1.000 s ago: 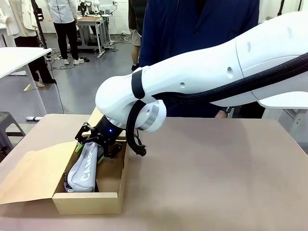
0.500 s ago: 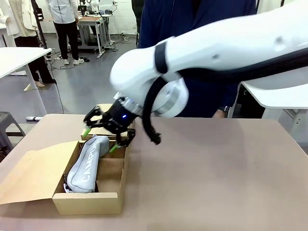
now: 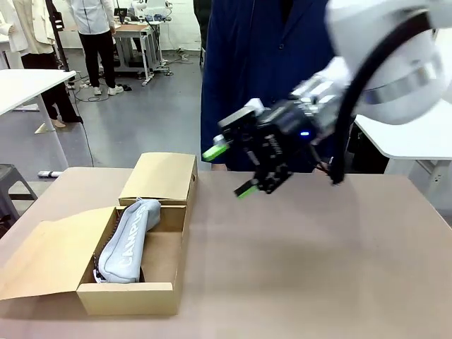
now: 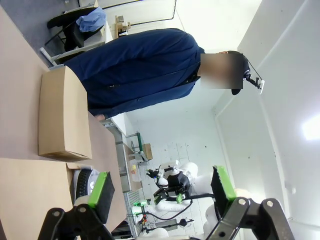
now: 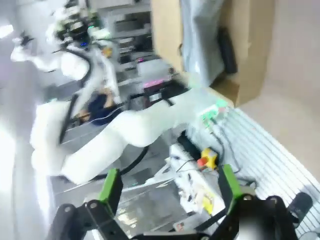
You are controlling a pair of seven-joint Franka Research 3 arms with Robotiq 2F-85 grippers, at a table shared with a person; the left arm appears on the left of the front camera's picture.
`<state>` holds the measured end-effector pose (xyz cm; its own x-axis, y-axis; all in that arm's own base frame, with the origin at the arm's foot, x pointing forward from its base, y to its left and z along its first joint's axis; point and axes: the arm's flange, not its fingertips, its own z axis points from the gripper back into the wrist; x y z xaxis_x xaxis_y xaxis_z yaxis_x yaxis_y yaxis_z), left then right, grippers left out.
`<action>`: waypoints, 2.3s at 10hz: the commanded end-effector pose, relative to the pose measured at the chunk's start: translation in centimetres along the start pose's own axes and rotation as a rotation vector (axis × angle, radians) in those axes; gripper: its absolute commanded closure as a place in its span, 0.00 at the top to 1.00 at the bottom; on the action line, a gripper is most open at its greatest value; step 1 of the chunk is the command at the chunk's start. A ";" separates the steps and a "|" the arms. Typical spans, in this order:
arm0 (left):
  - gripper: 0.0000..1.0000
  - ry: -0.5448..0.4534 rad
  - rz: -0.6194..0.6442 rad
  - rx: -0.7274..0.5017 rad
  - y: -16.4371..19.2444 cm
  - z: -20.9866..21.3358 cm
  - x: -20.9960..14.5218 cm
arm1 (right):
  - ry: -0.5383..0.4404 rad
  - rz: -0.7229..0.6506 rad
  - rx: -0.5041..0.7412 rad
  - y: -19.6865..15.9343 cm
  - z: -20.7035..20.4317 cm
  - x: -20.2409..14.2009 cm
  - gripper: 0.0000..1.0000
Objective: Place items inside the box.
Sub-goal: Pick up a Pencil pouch or Stapler and place it inside the Mailer Box closest to the robot, then close the lid of the Mailer Box closest to the robot.
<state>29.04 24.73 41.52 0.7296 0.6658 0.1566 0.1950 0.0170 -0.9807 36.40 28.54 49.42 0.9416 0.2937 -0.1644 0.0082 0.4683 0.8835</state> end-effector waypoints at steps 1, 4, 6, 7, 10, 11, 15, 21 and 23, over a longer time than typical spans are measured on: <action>1.00 0.006 -0.021 -0.011 -0.1 0.0 -0.2 | -0.030 0.003 -0.121 2.2 -3.0 0.4 1.00; 1.00 0.006 -0.021 -0.011 -0.1 0.0 -0.2 | -0.003 0.007 -0.025 0.1 -0.9 0.1 1.00; 1.00 0.006 -0.021 -0.011 -0.1 0.0 -0.2 | -0.157 0.030 0.164 -2.4 8.0 -0.6 1.00; 1.00 0.006 -0.021 -0.011 -0.1 0.0 -0.2 | -0.173 0.054 0.243 -4.6 12.5 -2.3 1.00; 1.00 0.006 -0.021 -0.011 -0.1 0.0 -0.2 | -0.191 0.199 0.491 -12.8 22.3 -7.6 1.00; 1.00 0.006 -0.021 -0.011 -0.1 0.0 -0.2 | -0.170 0.181 0.515 -15.9 23.7 -9.4 1.00; 1.00 0.006 -0.021 -0.011 -0.1 0.0 -0.2 | -0.359 -0.020 0.459 -25.6 21.9 -12.0 1.00; 1.00 0.006 -0.021 -0.011 -0.1 0.0 -0.2 | -0.265 0.087 0.508 -23.4 24.7 -13.8 1.00; 1.00 0.006 -0.021 -0.011 -0.1 0.0 -0.2 | -0.265 0.087 0.508 -23.4 24.7 -13.8 1.00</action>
<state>29.03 24.76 41.50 0.7292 0.6662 0.1562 0.1945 0.0170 -0.9807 31.39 -7.03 41.56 0.9980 0.0594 -0.0231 0.0243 -0.0206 0.9995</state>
